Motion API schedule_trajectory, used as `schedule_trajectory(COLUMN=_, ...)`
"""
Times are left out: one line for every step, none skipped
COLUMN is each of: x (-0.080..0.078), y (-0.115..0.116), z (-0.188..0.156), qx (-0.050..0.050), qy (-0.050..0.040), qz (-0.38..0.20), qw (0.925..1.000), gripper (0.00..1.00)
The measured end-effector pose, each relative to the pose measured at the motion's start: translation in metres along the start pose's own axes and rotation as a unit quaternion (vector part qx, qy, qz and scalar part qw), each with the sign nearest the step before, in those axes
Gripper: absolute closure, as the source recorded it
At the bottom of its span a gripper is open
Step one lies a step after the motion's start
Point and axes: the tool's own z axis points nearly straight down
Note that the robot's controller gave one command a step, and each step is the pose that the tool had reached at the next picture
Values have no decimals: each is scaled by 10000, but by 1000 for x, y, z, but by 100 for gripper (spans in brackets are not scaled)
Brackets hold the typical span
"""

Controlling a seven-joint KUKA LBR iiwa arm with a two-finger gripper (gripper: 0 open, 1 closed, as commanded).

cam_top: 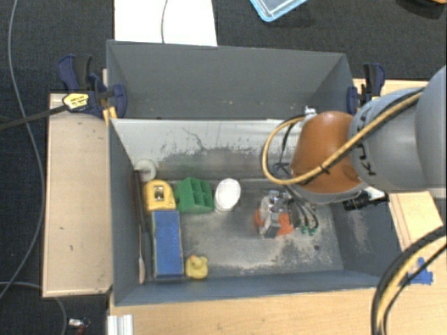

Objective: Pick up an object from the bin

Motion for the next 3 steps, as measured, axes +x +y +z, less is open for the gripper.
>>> schedule_trajectory(x=0, y=0, z=0, qx=0, qy=1, qz=6, qw=10000, gripper=100)
schedule_trajectory(x=2, y=3, z=-61, qx=4, qy=32, qz=136, qw=9999, gripper=100)
schedule_trajectory(x=6, y=-2, z=-137, qx=6, qy=47, qz=39, qw=10000, gripper=100)
